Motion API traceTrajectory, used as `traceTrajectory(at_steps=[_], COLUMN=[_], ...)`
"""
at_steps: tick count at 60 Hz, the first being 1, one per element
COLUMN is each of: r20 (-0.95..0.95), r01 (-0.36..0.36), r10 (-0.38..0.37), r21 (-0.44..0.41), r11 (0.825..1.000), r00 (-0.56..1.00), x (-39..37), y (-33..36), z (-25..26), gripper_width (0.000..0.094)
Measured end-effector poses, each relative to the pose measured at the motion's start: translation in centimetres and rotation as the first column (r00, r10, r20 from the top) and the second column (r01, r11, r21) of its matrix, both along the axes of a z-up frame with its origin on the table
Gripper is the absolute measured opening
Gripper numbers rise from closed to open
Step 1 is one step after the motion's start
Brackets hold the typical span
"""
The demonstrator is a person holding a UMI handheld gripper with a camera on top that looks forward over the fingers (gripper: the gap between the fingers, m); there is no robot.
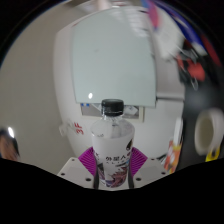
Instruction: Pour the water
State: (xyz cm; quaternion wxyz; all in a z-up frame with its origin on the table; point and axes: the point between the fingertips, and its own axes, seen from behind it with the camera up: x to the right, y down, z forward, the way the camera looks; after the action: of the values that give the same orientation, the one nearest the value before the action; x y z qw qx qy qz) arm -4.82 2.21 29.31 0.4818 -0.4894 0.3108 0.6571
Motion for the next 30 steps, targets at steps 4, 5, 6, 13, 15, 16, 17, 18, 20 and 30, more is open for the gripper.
traceTrajectory(at_steps=[4,5,6,13,15,16,17,18,20,30], r20=[0.251,0.311,0.369,0.717,0.785,0.812,0.837,0.86,0.9,0.979], r01=[0.078,0.099,0.123,0.287,0.307,0.319,0.331,0.34,0.345,0.344], r10=[-0.088,-0.116,-0.146,-0.347,-0.365,-0.372,-0.375,-0.373,-0.355,-0.199], r21=[0.051,0.068,0.086,0.211,0.234,0.243,0.251,0.256,0.259,0.205], r11=[0.996,0.993,0.989,0.934,0.923,0.916,0.91,0.905,0.902,0.916], r00=[0.964,0.943,0.918,0.604,0.501,0.45,0.398,0.347,0.253,-0.054], x=[2.4,3.3,4.3,12.1,14.2,15.3,16.5,17.6,19.5,27.6], y=[1.4,1.5,1.6,2.6,3.1,3.3,3.6,3.8,4.2,4.7], z=[2.9,3.4,3.9,4.1,3.4,3.0,2.5,1.9,0.5,-9.9], gripper_width=[0.0373,0.0374,0.0375,0.0375,0.0374,0.0372,0.0372,0.0372,0.0373,0.0372])
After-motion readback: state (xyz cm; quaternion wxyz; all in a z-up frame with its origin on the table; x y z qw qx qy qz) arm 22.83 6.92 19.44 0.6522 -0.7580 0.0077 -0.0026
